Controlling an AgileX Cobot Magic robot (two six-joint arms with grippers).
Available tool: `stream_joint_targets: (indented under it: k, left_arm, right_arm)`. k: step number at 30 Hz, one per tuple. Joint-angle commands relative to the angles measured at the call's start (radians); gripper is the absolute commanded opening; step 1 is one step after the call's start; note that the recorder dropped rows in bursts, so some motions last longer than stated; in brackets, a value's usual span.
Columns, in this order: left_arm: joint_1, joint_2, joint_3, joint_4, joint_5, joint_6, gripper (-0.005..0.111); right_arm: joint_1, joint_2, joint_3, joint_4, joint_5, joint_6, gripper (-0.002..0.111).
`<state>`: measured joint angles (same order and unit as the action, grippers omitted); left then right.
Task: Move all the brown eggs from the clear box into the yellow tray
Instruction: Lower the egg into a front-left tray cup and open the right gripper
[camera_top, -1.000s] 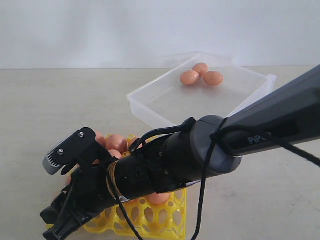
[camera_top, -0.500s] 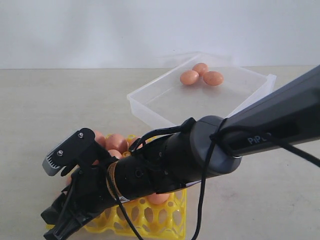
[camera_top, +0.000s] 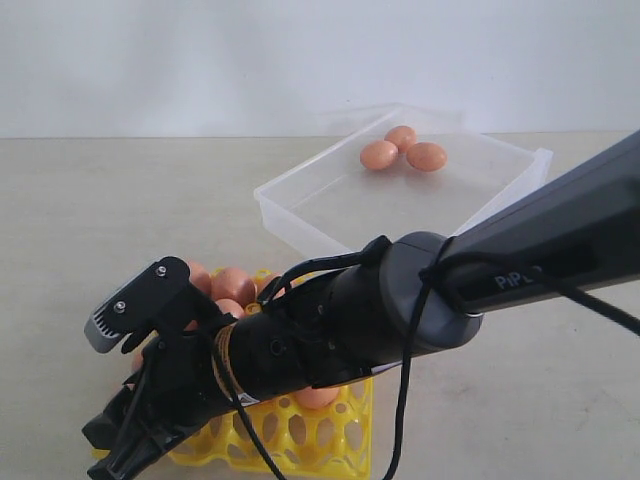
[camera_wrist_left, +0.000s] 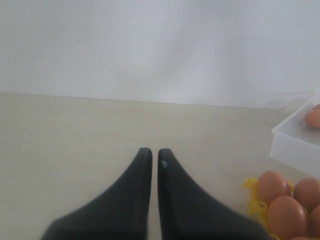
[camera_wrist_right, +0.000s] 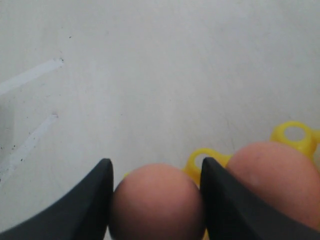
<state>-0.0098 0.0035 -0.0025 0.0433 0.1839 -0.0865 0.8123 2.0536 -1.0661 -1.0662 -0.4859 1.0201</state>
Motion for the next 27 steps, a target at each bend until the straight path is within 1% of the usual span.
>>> stream_joint_targets:
  k: [1, 7, 8, 10, 11, 18, 22, 27]
  left_arm:
    - [0.006, -0.003, 0.003, -0.001, -0.005, 0.001, 0.004]
    - [0.006, -0.003, 0.003, -0.001, -0.005, 0.001, 0.004]
    - [0.006, -0.003, 0.003, -0.001, -0.005, 0.001, 0.004]
    - [0.006, -0.003, 0.003, -0.001, -0.005, 0.001, 0.004]
    - [0.006, -0.003, 0.003, -0.001, -0.005, 0.001, 0.004]
    - [0.006, -0.003, 0.003, -0.001, -0.005, 0.001, 0.004]
    - [0.006, -0.003, 0.003, -0.001, -0.005, 0.001, 0.004]
    - [0.006, -0.003, 0.003, -0.001, -0.005, 0.001, 0.004]
  right_arm:
    - [-0.001, -0.002, -0.004, -0.005, 0.006, -0.010, 0.045]
    - [-0.001, -0.002, -0.004, -0.005, 0.045, -0.010, 0.045]
    - [-0.001, -0.002, -0.004, -0.005, 0.043, -0.010, 0.047]
    - [-0.001, -0.002, -0.004, -0.005, 0.043, -0.007, 0.063]
    - [-0.001, -0.002, -0.004, -0.020, 0.046, -0.009, 0.067]
    - [-0.001, -0.011, -0.004, -0.020, 0.044, -0.009, 0.066]
    - [-0.005, -0.068, -0.005, -0.004, 0.060, -0.095, 0.066]
    - [-0.005, -0.138, -0.005, 0.029, 0.132, -0.185, 0.066]
